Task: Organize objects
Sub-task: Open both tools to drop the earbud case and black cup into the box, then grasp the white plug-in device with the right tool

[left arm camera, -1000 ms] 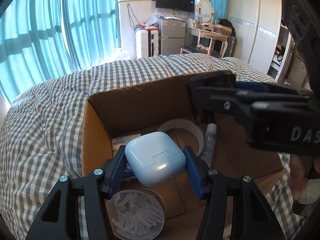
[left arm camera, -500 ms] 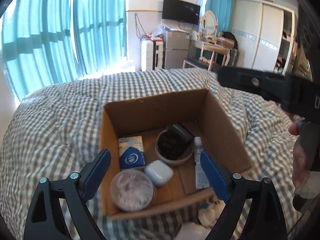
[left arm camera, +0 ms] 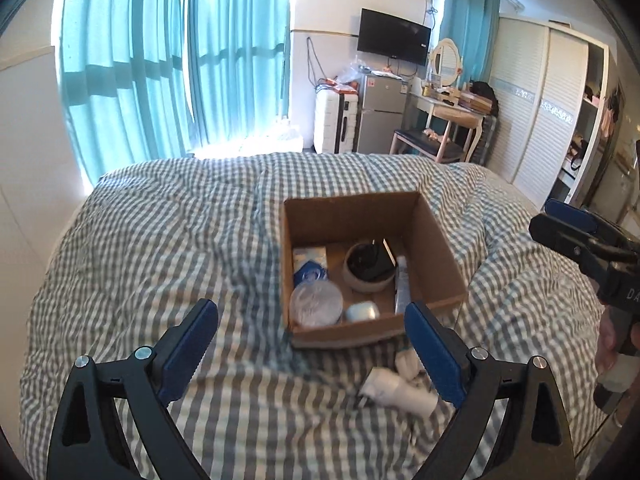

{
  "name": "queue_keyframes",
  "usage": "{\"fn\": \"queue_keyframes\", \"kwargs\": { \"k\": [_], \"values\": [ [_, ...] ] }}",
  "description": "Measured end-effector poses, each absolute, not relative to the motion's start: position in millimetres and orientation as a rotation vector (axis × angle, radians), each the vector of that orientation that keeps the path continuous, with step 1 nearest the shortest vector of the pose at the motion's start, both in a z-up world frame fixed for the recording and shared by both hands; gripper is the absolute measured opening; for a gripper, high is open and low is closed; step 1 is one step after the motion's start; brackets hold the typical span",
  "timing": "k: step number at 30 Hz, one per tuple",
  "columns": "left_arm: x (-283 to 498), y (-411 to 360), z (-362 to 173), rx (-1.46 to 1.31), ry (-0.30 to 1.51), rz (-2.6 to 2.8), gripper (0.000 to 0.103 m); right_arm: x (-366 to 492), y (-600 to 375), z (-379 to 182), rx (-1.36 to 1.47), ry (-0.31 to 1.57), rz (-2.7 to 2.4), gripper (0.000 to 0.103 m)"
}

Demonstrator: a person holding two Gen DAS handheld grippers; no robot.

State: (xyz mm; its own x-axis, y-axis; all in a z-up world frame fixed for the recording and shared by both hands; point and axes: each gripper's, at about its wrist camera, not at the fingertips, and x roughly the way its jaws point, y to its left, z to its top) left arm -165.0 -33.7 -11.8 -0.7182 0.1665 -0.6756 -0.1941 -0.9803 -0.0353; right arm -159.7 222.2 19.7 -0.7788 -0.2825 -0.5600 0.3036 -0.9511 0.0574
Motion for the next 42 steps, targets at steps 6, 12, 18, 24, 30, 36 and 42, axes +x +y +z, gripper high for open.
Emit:
{"fn": "queue_keyframes", "kwargs": {
  "k": [6, 12, 18, 24, 30, 36, 42],
  "values": [
    [-132, -31, -58, -1.1, 0.087, 2.749, 0.097, -135, 203, -32, 0.92, 0.128, -2.643, 0.089],
    [-141, -22, -107, -1.197, 0.1, 2.754, 0.097, -141, 193, -102, 1.12, 0.093, -2.548, 0.089],
    [-144, -18, -141, -1.241, 0.129, 2.738, 0.097, -150, 179, -152, 1.276, 0.09, -2.459, 0.078],
    [-156, -38, -155, -1.347, -0.045, 2.677, 0.097, -155, 159, -182, 1.389, 0.159, -2.342, 0.047],
    [-156, -43, -155, -1.347, -0.093, 2.663, 0.097, -161, 142, -194, 1.407, 0.229, -2.336, 0.046],
    [-157, -44, -157, -1.369, -0.099, 2.662, 0.097, -168, 143, -205, 1.449, 0.185, -2.309, 0.043],
    [-157, -42, -156, -1.379, -0.099, 2.665, 0.097, -143, 160, -175, 1.338, 0.159, -2.369, 0.04]
  ]
}}
